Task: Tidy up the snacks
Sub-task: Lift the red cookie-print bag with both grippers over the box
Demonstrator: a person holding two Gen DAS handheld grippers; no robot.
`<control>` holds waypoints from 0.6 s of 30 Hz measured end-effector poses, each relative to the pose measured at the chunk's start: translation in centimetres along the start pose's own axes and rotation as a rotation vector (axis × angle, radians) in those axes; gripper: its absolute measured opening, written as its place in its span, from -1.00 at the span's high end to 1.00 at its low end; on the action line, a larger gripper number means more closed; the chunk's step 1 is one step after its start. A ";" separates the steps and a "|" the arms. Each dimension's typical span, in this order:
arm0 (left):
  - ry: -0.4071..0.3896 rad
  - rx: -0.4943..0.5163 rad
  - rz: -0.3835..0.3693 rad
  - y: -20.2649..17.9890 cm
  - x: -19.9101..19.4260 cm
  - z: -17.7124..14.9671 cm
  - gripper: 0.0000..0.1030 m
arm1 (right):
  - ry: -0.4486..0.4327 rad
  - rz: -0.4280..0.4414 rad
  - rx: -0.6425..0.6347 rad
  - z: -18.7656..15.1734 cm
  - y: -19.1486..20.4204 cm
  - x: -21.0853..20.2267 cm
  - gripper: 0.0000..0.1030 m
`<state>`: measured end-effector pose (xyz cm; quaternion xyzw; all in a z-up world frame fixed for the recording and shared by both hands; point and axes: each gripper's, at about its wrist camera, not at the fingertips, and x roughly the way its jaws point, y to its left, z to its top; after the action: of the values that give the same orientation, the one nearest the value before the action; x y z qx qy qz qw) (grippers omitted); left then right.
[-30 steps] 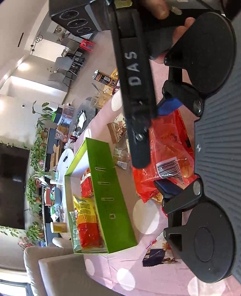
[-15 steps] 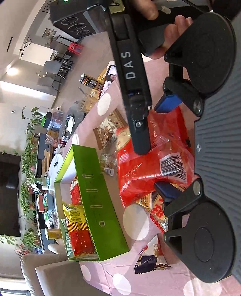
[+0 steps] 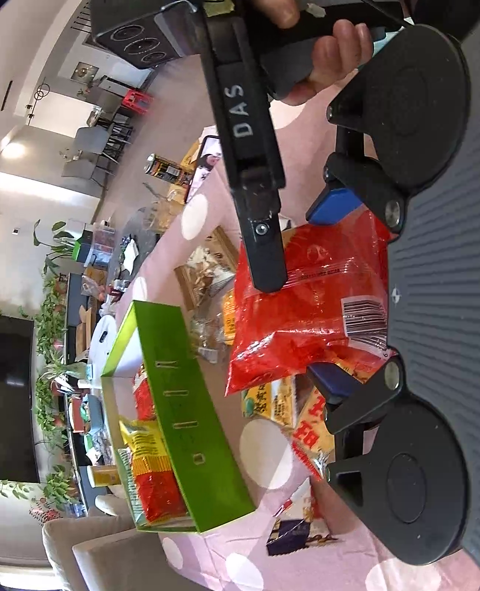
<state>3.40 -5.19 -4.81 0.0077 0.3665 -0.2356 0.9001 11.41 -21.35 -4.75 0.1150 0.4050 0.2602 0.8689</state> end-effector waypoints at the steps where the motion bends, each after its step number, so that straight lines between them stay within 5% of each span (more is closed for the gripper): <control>1: 0.001 0.001 -0.002 0.0 0.0 -0.1 -0.54 | 0.006 0.010 0.017 0.0 -0.2 0.0 -0.26; 12: 0.008 0.021 0.008 -0.3 0.5 -0.4 -0.53 | 0.078 0.073 0.078 -1.0 -0.3 1.2 -0.25; 18: -0.004 0.036 0.016 -1.0 0.0 -0.3 -0.46 | 0.068 0.085 0.037 -1.2 0.3 0.8 -0.02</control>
<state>2.81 -6.01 -4.85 0.0265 0.3602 -0.2348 0.9024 10.87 -20.66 -5.93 0.1392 0.4338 0.2929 0.8406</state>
